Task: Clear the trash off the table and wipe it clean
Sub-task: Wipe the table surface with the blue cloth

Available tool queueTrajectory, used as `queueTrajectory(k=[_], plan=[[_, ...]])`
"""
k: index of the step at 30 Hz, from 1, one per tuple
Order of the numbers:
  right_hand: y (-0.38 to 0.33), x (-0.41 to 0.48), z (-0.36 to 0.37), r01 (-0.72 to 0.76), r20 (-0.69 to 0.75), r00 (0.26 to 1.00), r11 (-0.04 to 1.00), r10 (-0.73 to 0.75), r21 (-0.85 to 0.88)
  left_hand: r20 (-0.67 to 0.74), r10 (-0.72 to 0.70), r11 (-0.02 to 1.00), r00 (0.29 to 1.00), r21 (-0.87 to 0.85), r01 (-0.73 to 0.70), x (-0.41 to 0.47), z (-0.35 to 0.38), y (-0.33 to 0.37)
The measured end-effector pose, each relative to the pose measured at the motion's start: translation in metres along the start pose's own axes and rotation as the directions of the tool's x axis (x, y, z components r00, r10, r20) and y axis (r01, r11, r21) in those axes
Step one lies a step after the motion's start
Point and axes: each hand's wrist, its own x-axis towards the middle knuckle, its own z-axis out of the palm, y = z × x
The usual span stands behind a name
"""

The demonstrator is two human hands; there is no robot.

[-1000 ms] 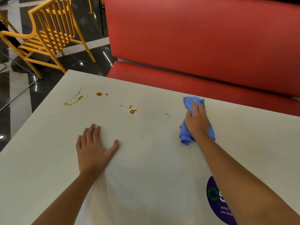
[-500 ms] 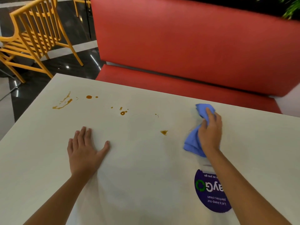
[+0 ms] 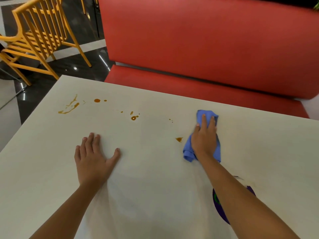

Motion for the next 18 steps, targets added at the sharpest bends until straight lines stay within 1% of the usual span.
queueTrajectory(k=[3,4,5,7,8,9,10,12,15,18], plan=[[-0.024,-0.013,0.014,0.075,0.038,0.996,0.997,-0.075,0.004,0.001,-0.008,1.000,1.000,0.004,0.008,0.000,0.000,0.000],[-0.026,-0.018,0.017,0.125,0.058,0.990,0.992,-0.126,0.012,0.001,-0.008,1.000,1.000,0.005,0.008,0.000,0.000,-0.001],[-0.023,-0.023,0.017,0.201,0.085,0.976,0.979,-0.202,0.029,0.000,-0.007,1.000,1.000,0.004,0.007,0.000,-0.001,-0.001],[-0.006,-0.026,0.009,0.364,0.121,0.919,0.925,-0.376,0.108,-0.002,-0.003,1.000,1.000,0.002,0.003,0.000,-0.001,-0.002],[0.004,-0.023,0.001,0.410,0.125,0.895,0.899,-0.429,0.154,-0.003,-0.002,1.000,1.000,0.000,0.002,0.000,-0.001,-0.001],[0.015,-0.018,-0.007,0.421,0.146,0.881,0.888,-0.449,0.187,-0.004,0.000,1.000,1.000,-0.003,0.000,0.000,-0.001,-0.001],[0.024,-0.011,-0.015,0.408,0.173,0.880,0.890,-0.443,0.204,-0.004,0.002,1.000,1.000,-0.005,-0.002,0.000,-0.001,-0.001],[0.036,0.002,-0.023,0.343,0.189,0.907,0.921,-0.376,0.186,-0.005,0.004,1.000,1.000,0.000,-0.004,0.000,0.000,-0.001],[0.026,0.012,-0.017,0.234,0.093,0.965,0.964,-0.246,0.125,-0.010,-0.003,1.000,1.000,0.006,0.003,0.000,0.002,-0.001],[-0.003,0.013,0.004,0.136,0.030,0.990,0.990,-0.137,0.043,-0.010,-0.004,1.000,1.000,0.006,0.004,0.000,0.002,-0.001]])
